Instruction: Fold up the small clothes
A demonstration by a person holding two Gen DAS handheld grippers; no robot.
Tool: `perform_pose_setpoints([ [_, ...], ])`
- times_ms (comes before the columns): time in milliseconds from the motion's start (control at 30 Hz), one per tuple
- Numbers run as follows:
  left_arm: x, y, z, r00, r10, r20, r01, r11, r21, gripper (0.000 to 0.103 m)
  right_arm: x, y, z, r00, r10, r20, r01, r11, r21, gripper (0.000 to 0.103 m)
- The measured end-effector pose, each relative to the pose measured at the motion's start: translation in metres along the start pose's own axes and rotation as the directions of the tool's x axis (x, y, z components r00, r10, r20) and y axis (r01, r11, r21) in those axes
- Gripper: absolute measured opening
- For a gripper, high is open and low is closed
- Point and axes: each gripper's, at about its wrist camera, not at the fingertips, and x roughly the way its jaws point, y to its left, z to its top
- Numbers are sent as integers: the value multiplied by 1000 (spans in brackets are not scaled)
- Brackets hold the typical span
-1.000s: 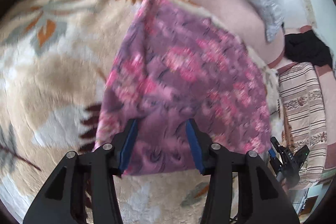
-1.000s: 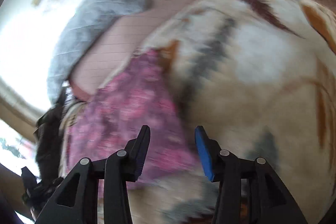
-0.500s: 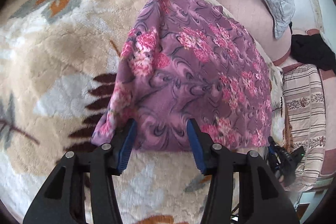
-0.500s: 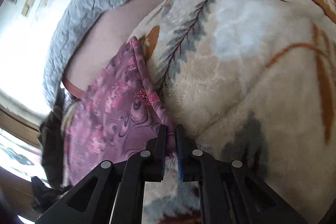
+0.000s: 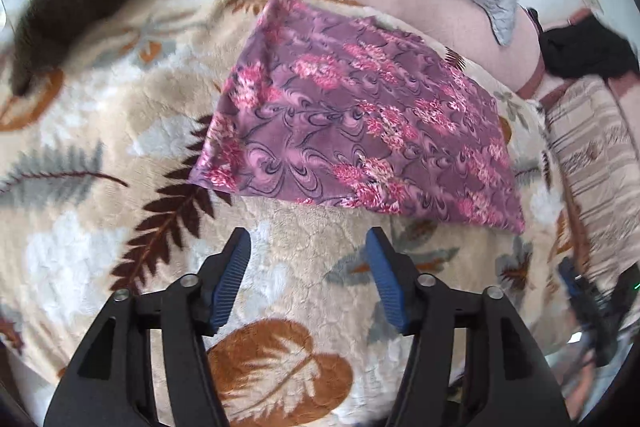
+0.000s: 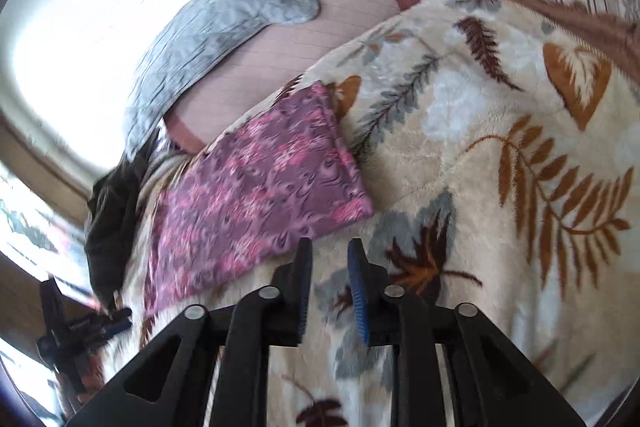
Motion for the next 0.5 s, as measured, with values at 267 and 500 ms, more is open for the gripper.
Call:
perform_pose_setpoints([
  [267,7,-24,19,988,134,76,-142,984,105,73,40,25,9,997,-61,-56,54,991,-125,38],
  [500,59,-27,62,975,216,49,-220,967,128,73,104,45,38,995,-75,-60,63,981,-183,40],
])
